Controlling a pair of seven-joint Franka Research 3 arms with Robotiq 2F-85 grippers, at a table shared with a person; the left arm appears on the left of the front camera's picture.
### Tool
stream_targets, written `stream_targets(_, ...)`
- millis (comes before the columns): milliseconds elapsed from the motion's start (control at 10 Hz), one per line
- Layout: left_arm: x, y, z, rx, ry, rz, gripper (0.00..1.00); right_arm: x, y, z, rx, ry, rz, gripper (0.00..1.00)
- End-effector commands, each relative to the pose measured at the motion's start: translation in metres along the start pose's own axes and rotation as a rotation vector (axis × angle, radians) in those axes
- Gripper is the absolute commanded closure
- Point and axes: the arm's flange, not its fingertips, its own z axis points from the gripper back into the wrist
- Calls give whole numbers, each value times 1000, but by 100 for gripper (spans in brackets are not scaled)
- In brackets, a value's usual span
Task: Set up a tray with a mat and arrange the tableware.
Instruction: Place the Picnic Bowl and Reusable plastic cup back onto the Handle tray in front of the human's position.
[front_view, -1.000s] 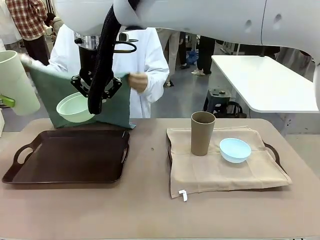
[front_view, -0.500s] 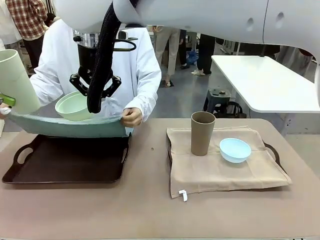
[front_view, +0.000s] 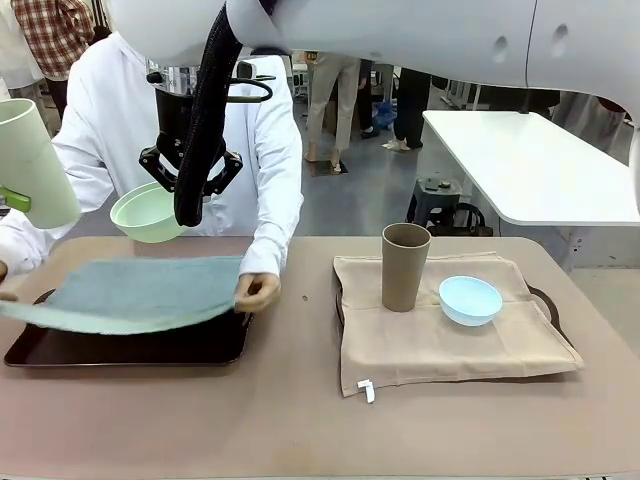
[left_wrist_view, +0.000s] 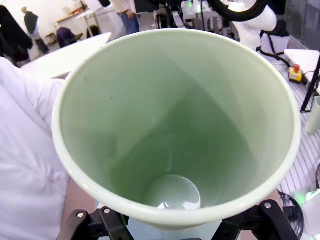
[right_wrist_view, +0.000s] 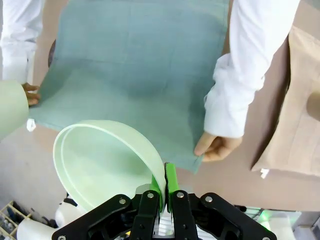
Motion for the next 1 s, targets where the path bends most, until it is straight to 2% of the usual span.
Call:
stream_targets(0, 3, 0, 2, -3, -3, -13, 100, -1, 1, 4, -3, 0, 8, 100)
stream_targets(900, 3, 0, 2, -3, -3, -13, 100, -1, 1, 4, -3, 0, 8, 100)
